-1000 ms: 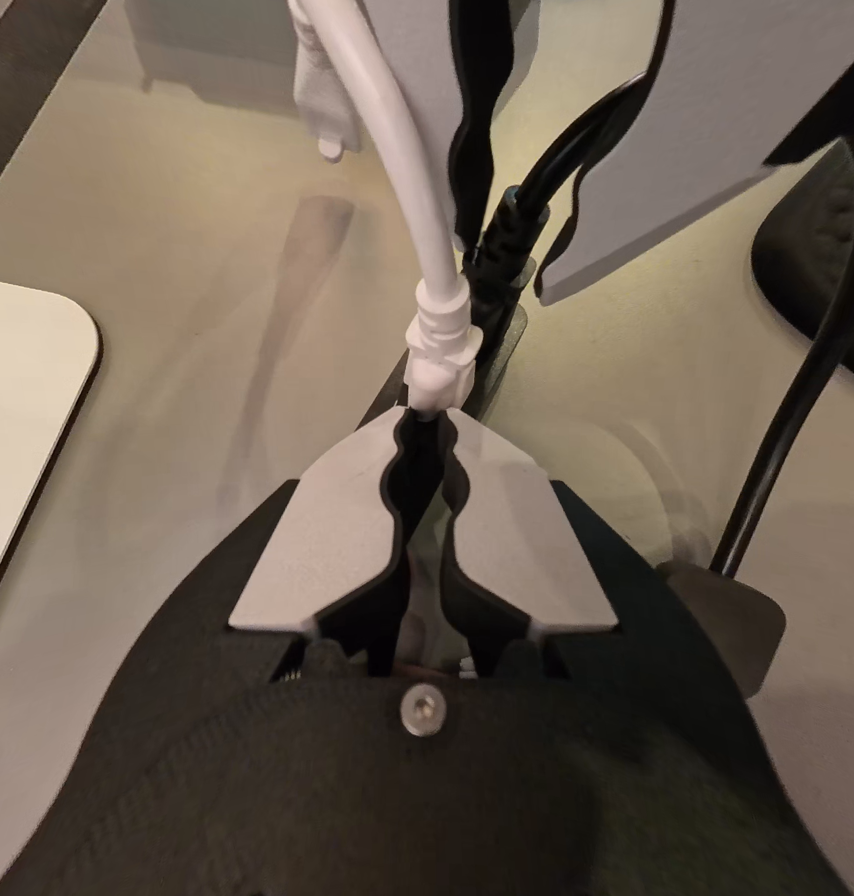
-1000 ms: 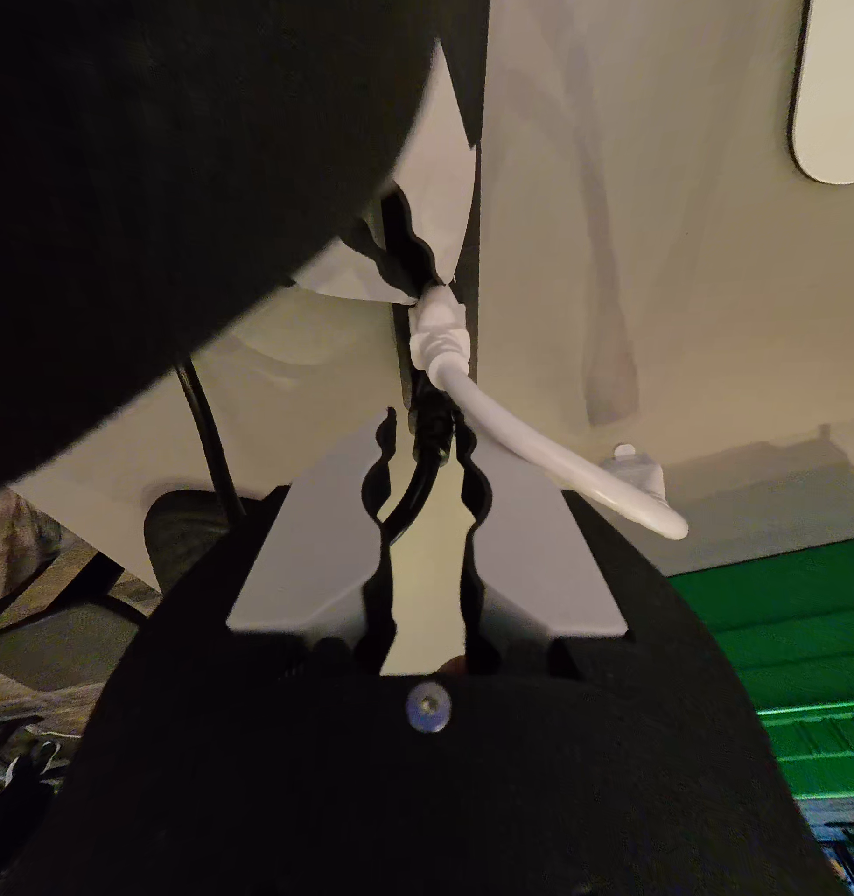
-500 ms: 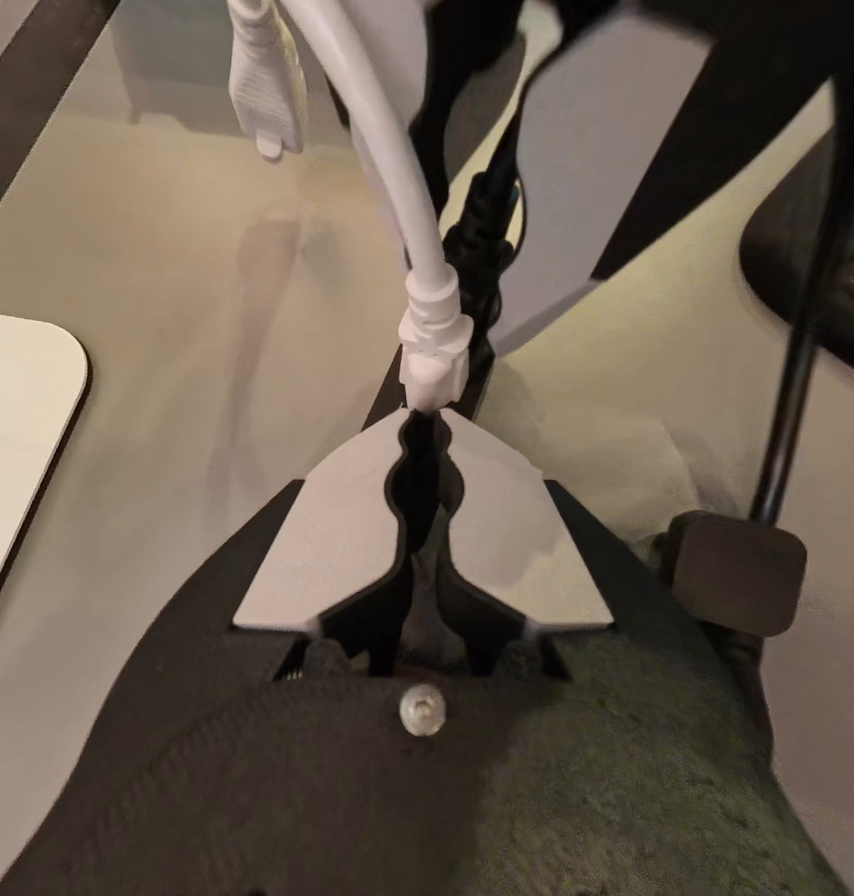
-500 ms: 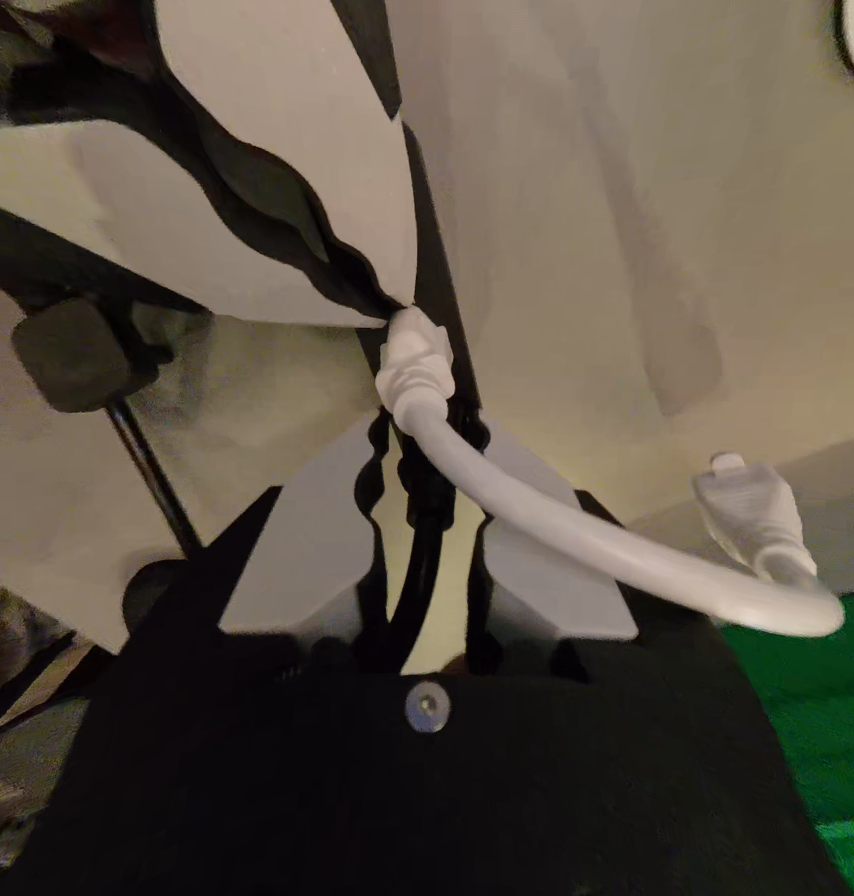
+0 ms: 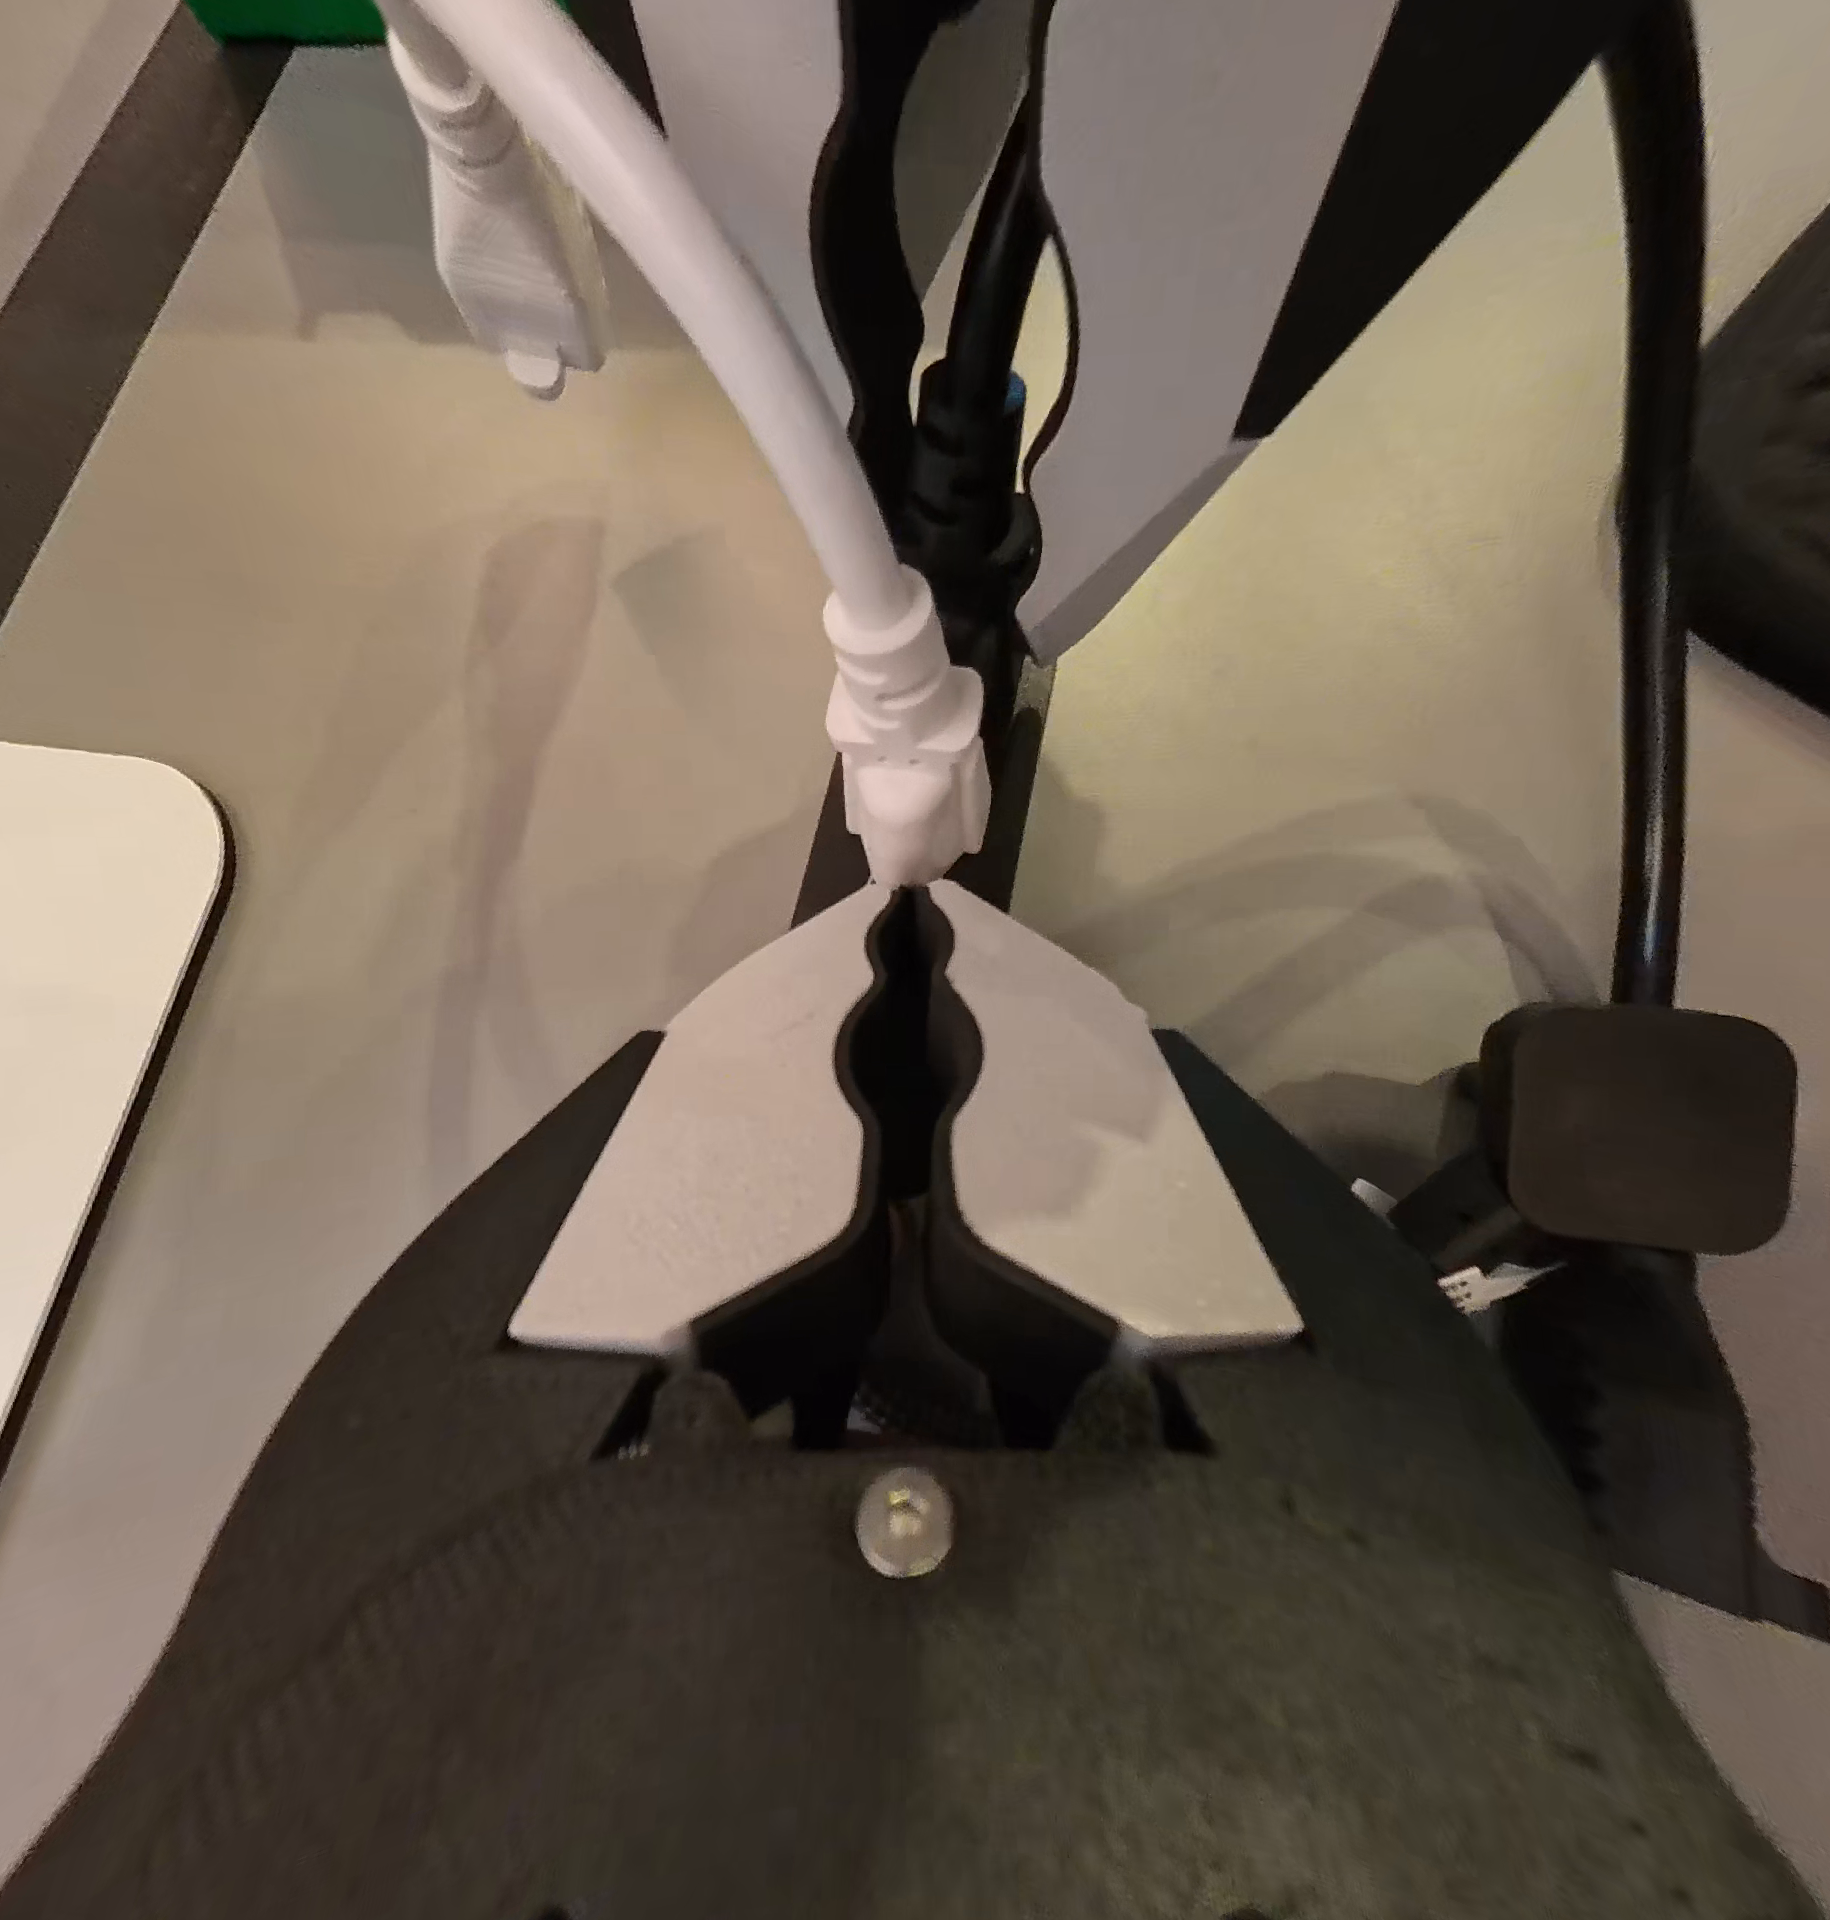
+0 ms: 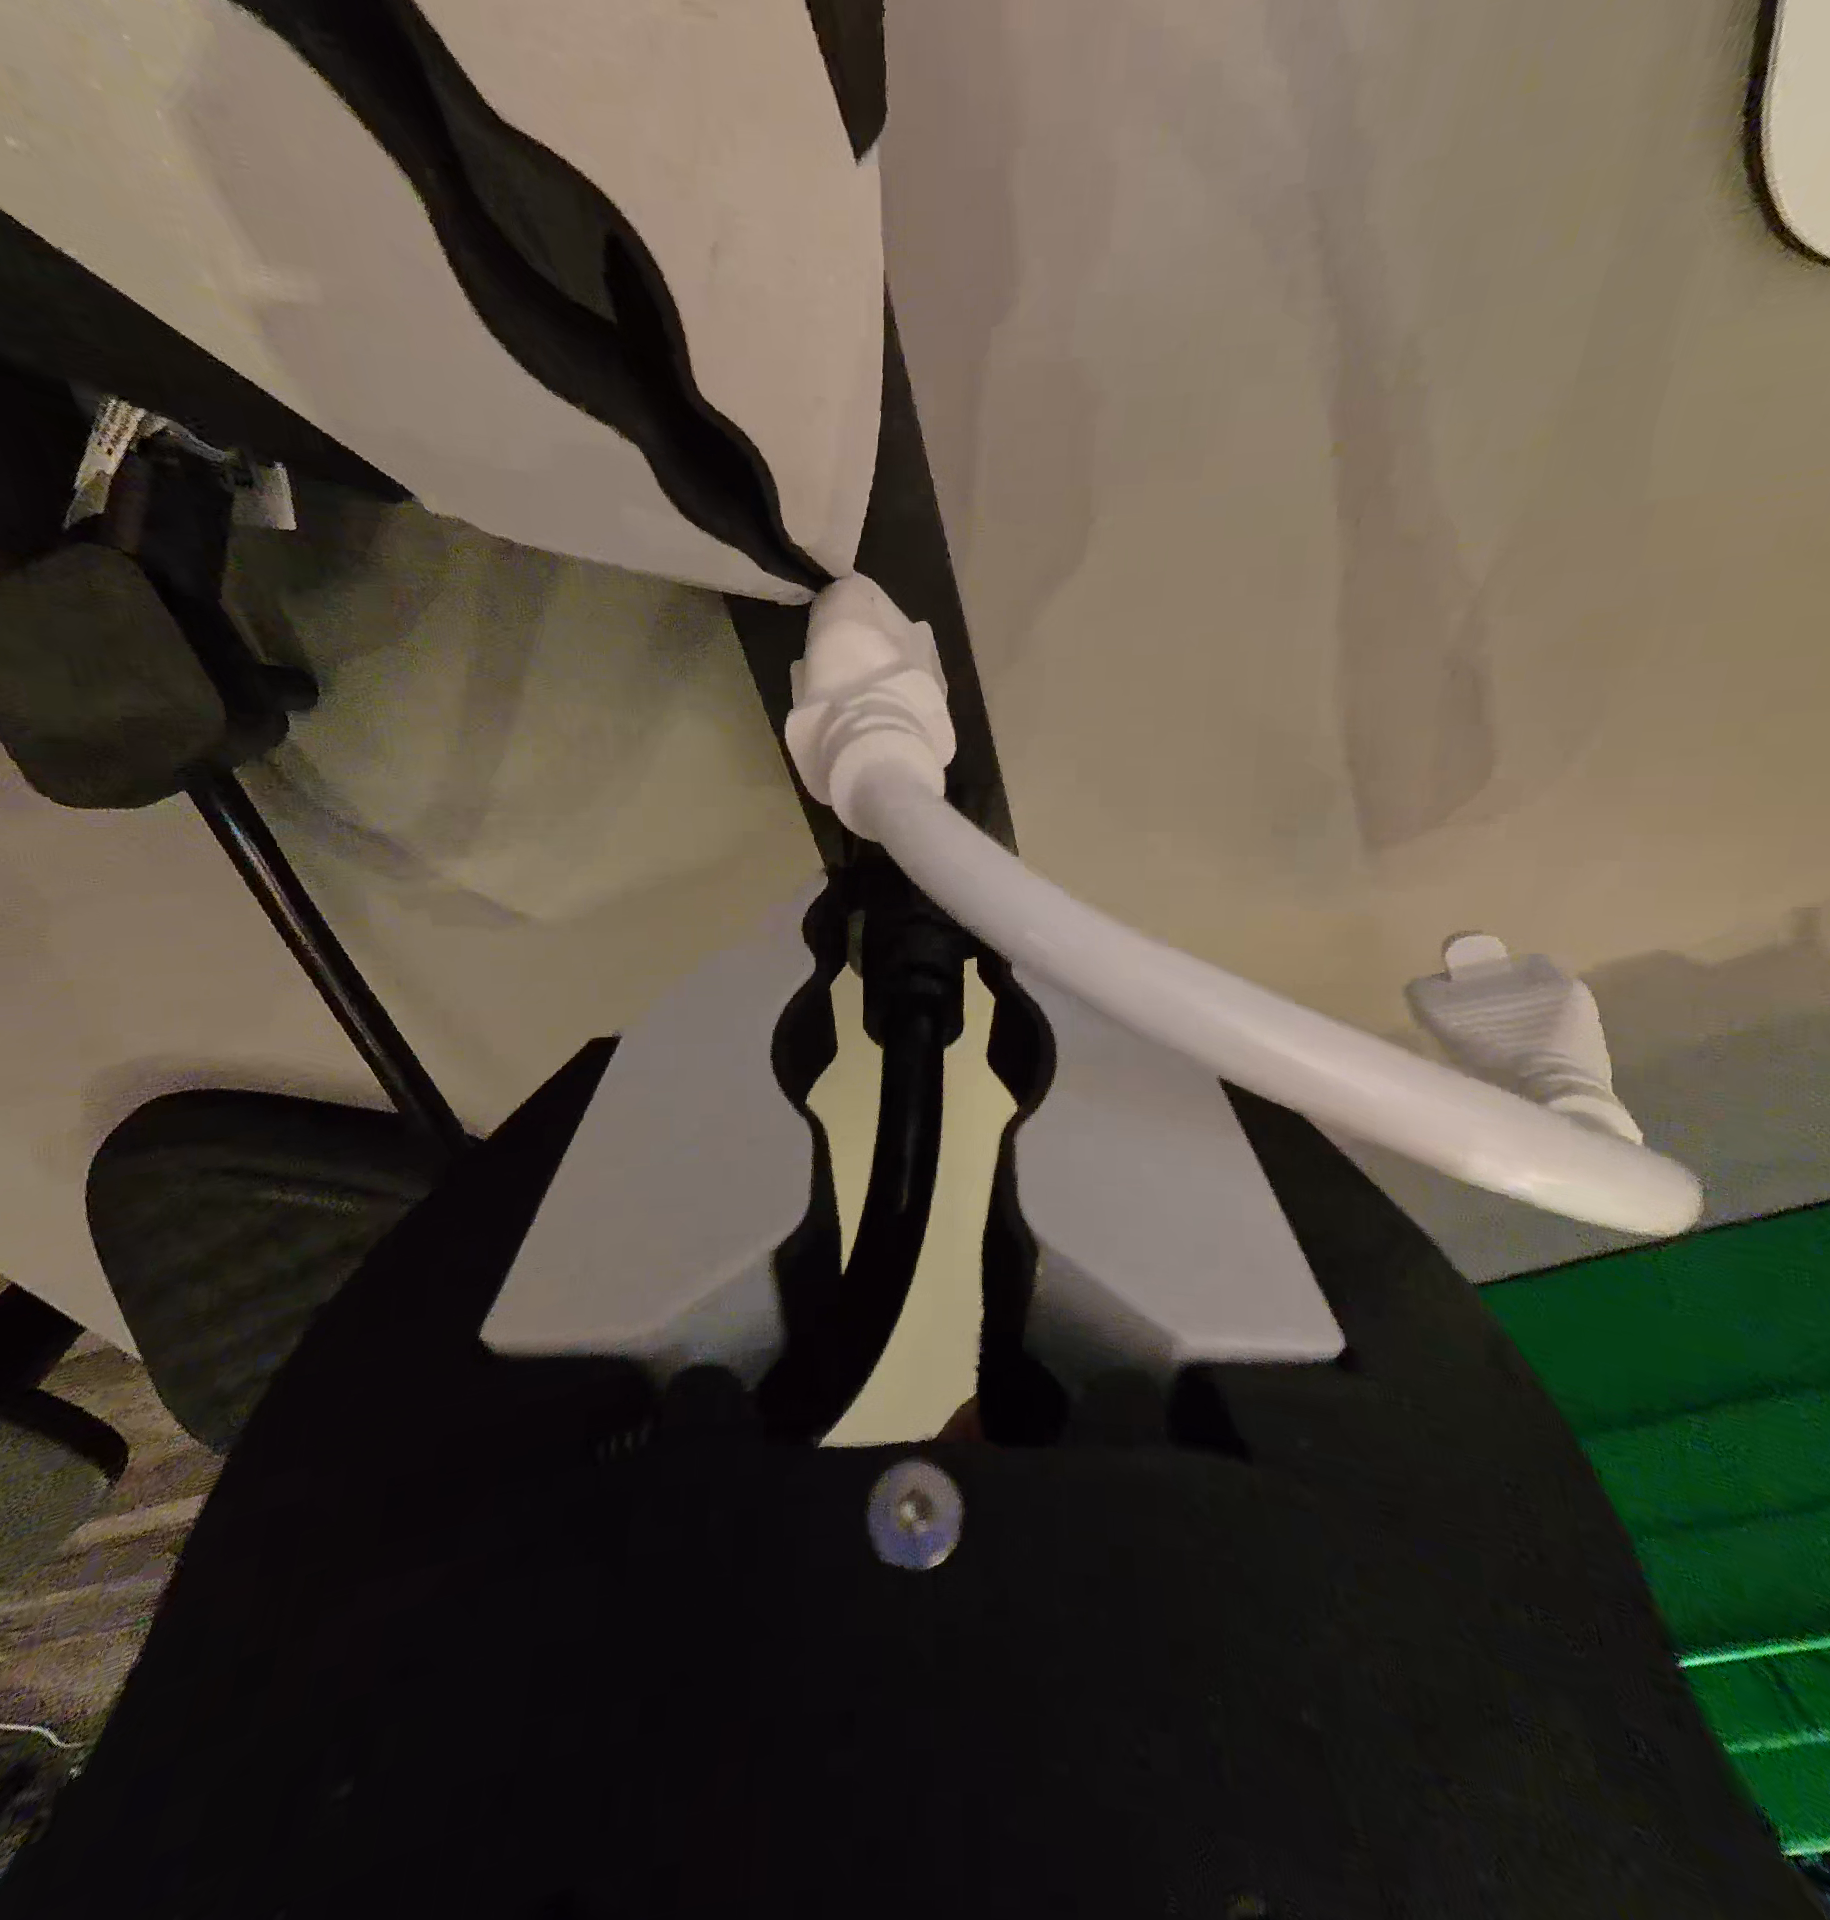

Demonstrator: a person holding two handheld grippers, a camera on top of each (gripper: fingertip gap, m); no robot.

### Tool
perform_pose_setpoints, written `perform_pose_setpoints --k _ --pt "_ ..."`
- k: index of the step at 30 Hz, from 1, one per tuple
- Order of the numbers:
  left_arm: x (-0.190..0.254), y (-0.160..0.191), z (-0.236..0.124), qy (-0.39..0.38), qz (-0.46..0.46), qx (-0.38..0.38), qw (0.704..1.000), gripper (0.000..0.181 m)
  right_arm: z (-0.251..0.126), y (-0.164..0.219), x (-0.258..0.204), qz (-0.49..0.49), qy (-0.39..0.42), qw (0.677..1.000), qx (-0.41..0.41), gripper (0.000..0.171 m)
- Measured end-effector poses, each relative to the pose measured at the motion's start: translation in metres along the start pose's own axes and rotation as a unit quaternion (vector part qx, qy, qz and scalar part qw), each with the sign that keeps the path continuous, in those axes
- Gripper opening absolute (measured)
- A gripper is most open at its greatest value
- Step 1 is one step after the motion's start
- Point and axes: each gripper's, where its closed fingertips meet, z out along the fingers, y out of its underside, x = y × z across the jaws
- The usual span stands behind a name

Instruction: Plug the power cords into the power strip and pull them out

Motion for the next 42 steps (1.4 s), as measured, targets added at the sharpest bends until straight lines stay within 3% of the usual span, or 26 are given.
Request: perform_pose_setpoints --k 15,22,25,30,34,39,42 --pt "0.001 0.000 -0.001 0.003 -0.014 0.004 1.000 0.000 0.000 -0.004 0.002 -0.082 0.060 0.994 0.050 0.022" --pt "0.001 0.001 -0.002 -0.007 0.009 -0.009 1.000 0.000 0.001 -0.005 0.001 -0.076 0.026 0.996 0.048 0.021" --pt "-0.005 0.006 -0.008 -0.029 0.040 -0.036 0.998 0.010 0.001 -0.007 0.000 -0.084 0.008 0.995 0.053 0.021" --pt "0.007 0.008 -0.012 0.004 0.057 -0.056 0.997 0.013 0.001 -0.007 -0.001 -0.125 -0.003 0.990 0.060 0.021" --pt "0.013 0.004 -0.009 0.010 0.065 -0.050 0.997 0.036 0.001 -0.006 -0.002 -0.166 -0.011 0.984 0.064 0.021" --pt "0.013 0.013 -0.001 0.016 0.015 -0.071 0.997 0.081 0.001 -0.005 -0.002 -0.205 -0.013 0.976 0.069 0.021" --pt "0.022 0.008 0.004 0.040 0.001 -0.051 0.998 0.045 0.001 -0.005 -0.002 -0.219 -0.014 0.973 0.070 0.021"
